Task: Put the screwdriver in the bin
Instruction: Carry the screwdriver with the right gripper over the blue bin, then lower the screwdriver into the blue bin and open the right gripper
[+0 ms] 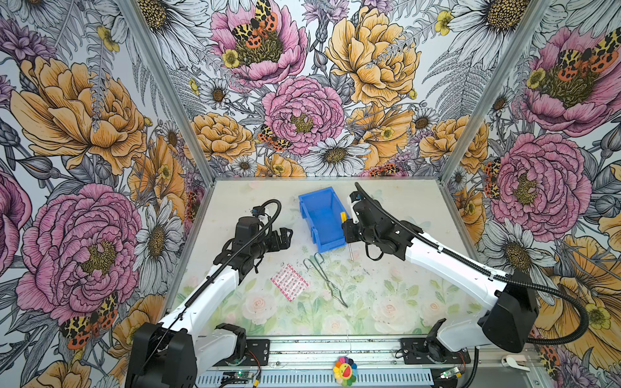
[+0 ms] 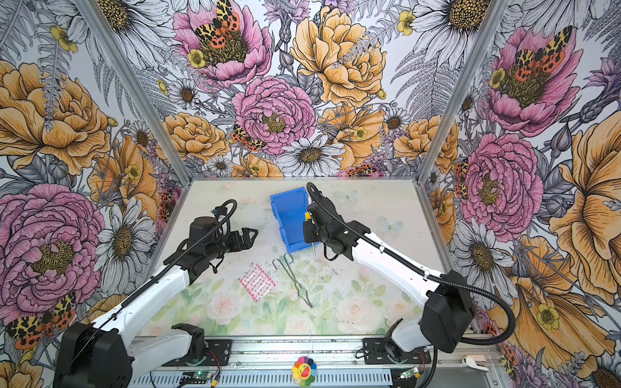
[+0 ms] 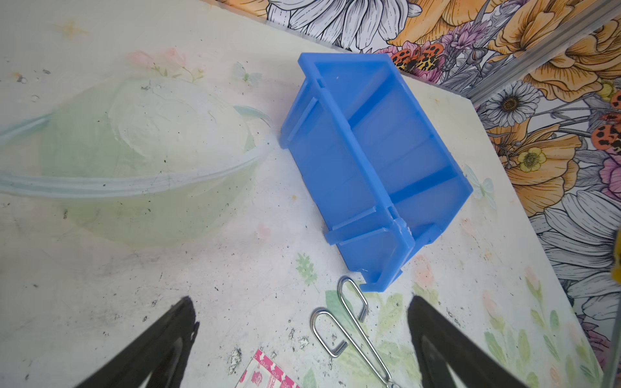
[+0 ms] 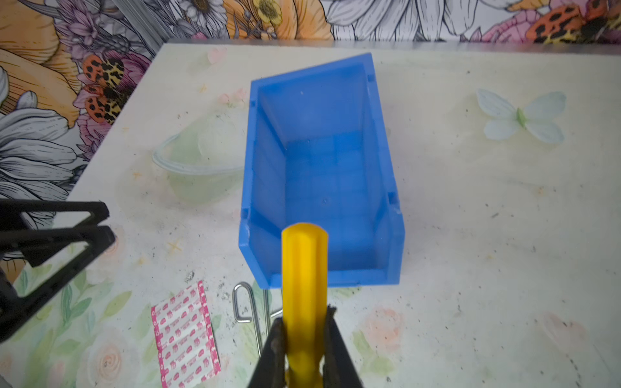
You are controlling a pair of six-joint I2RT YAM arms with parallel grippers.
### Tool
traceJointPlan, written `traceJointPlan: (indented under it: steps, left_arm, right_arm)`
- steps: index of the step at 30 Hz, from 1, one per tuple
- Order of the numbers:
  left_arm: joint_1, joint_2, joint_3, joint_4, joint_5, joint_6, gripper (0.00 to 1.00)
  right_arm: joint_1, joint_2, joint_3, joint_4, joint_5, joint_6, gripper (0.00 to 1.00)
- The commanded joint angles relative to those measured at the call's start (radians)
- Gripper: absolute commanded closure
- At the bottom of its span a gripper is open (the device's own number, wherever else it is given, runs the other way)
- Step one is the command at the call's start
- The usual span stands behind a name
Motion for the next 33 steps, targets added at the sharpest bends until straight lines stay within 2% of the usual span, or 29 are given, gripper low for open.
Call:
traceJointPlan:
  steps: [1,8,16,25,33]
  left_arm:
    - [-0.008,-0.033,-0.038,0.08,0.04,-0.026,0.01]
    - [-0.015,-0.07,-0.044,0.045,0.014,-0.022,0.01]
    - [-0.019,-0.099,-0.048,0.011,-0.003,-0.024,0.01]
    - [-0.02,-0.121,-0.047,0.005,-0.04,-0.024,0.01]
    - [-0.02,-0.14,-0.054,-0.013,-0.048,-0.018,0.01]
  right_arm:
    - [0.004,0.113,0.107,-0.011,0.01,-0.038,1.0]
    - [-0.005,0.375,0.376,-0.046,0.016,-0.106,1.0]
    - [-0.054,0.623,0.565,-0.047,0.003,-0.146,1.0]
    - [-0.103,0.761,0.625,-0.046,-0.034,-0.149,1.0]
    - [-0.105,0.85,0.645,-0.047,-0.054,-0.111,0.96]
